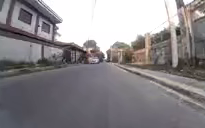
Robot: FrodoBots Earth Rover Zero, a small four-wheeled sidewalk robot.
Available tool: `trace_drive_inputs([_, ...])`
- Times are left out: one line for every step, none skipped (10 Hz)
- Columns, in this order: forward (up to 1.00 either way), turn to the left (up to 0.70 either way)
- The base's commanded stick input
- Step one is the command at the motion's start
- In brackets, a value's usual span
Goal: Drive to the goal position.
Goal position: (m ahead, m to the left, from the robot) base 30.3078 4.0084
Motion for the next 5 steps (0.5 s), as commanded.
trace_drive_inputs([1.0, 0.05])
trace_drive_inputs([1.0, 0.05])
trace_drive_inputs([1.0, 0.05])
trace_drive_inputs([1.0, 0.05])
trace_drive_inputs([1.0, 0.05])
